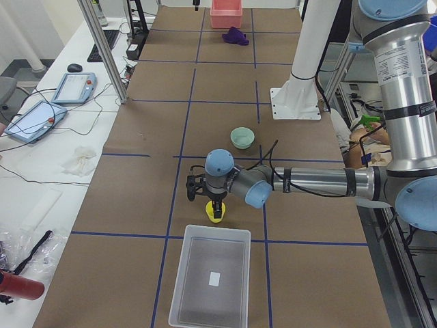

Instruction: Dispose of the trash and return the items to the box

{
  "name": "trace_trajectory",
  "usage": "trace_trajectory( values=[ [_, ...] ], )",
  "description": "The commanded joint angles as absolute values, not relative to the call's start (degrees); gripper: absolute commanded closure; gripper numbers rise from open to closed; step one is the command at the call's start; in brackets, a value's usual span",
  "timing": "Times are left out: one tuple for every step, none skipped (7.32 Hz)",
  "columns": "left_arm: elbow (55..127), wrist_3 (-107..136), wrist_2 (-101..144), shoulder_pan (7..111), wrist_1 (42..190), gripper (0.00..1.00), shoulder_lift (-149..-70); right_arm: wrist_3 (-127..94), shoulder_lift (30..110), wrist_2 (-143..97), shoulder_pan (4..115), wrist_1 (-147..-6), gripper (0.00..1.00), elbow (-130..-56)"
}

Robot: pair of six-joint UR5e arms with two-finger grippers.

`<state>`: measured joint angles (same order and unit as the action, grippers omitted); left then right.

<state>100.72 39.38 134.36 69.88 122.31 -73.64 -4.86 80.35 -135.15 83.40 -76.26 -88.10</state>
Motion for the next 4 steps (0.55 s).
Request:
trace_trajectory(
  values=[
    [99.4,40.6,130.6,66.1,123.2,0.02,-73.2,-5.1,81.3,-135.2,83.0,-76.3,0.0,-89.0],
    [99.3,40.5,129.7,65.3,123.1,0.05,-73.2,-5.1,81.7,-135.2,82.8,-76.3,0.0,-88.9],
    [99.1,40.5,129.7,65.2,123.2,0.07,-73.3,-5.1,82.0,-135.2,82.8,-76.2,0.0,-89.1],
    [98.2,40.3,129.7,65.2,123.4,0.1,-73.8,-5.1,82.3,-135.2,82.8,-76.2,0.0,-89.0]
  ],
)
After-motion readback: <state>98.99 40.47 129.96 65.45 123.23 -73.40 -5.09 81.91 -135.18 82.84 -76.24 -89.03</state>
